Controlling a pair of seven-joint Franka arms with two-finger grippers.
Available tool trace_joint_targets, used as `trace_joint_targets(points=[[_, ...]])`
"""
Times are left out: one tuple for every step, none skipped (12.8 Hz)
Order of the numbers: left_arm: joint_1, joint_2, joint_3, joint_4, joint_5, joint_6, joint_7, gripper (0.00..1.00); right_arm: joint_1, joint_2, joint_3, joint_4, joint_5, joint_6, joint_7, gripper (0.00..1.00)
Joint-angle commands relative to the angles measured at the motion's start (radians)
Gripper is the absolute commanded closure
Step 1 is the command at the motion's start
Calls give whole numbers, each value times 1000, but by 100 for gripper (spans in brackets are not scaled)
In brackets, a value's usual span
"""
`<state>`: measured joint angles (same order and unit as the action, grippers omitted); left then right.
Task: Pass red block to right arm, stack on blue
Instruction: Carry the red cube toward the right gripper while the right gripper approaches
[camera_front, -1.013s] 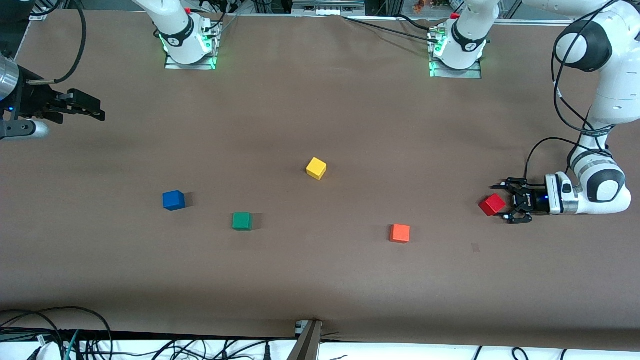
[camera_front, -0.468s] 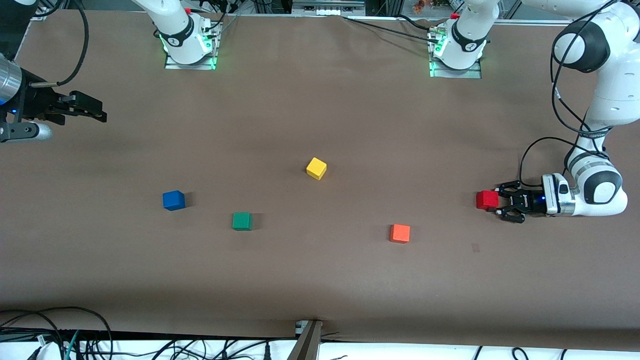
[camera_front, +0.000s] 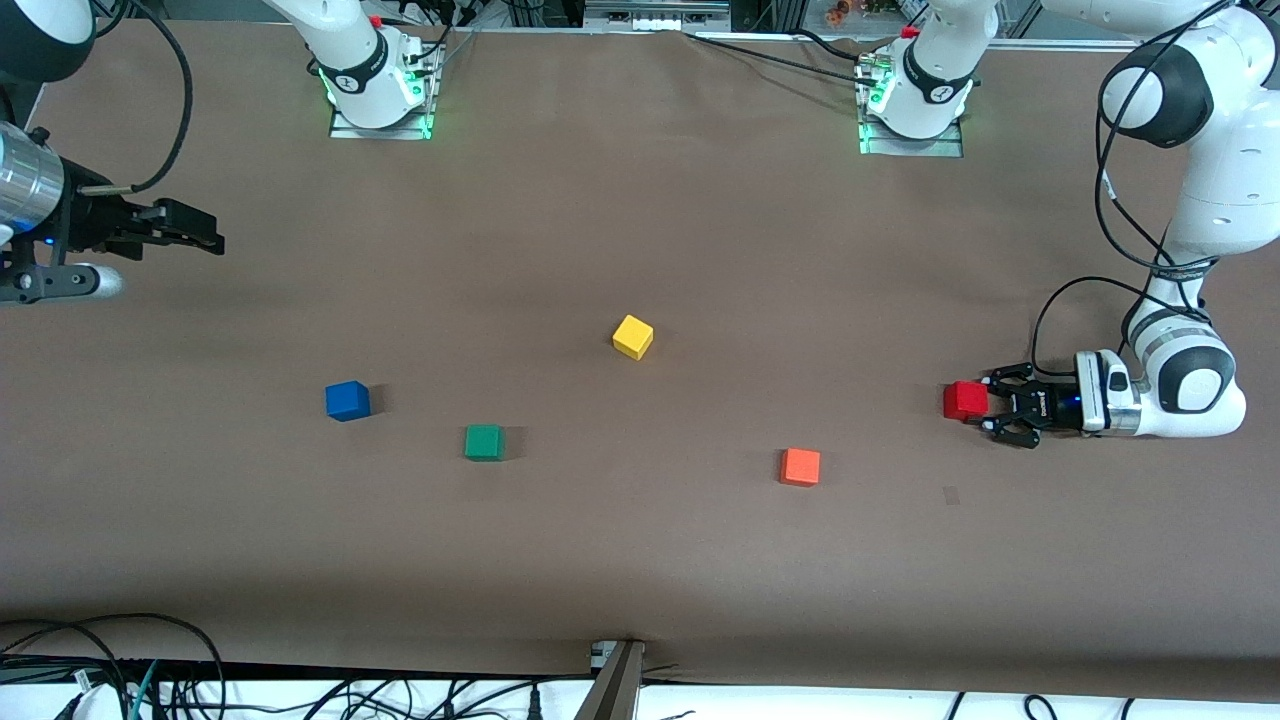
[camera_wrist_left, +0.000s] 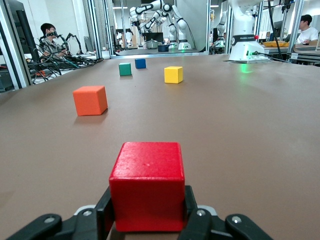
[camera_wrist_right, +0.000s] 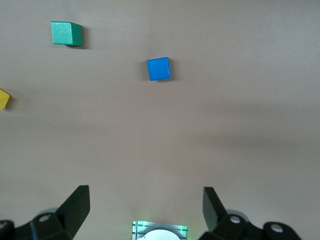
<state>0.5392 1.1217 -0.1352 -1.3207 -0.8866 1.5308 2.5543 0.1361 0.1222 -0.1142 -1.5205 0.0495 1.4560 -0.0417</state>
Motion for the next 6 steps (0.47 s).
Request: trace_joint_targets(points=[[-12,-16,-33,24,-21,-50,-45,100,5,17,-1,20,1,-6,-3,0],[-15,-16,-70,43,-18,-60,-93,100,5,19,-1,20,1,-8,-3,0],[-16,-16,-117,46,-20,-93,-152,100,5,24,-1,20,3,-9,-3,0],[-15,-20,-165,47,-26,-106,-214,100,5,24,-1,20,3,-9,-1,0],[-15,-35,-223,47,-26,-103,-282,100,5,24,-1,20,4,-11,-3,0],[-21,-57,-266,41,-34,-95,-348,100,5,24,-1,20,4,-11,-1,0]])
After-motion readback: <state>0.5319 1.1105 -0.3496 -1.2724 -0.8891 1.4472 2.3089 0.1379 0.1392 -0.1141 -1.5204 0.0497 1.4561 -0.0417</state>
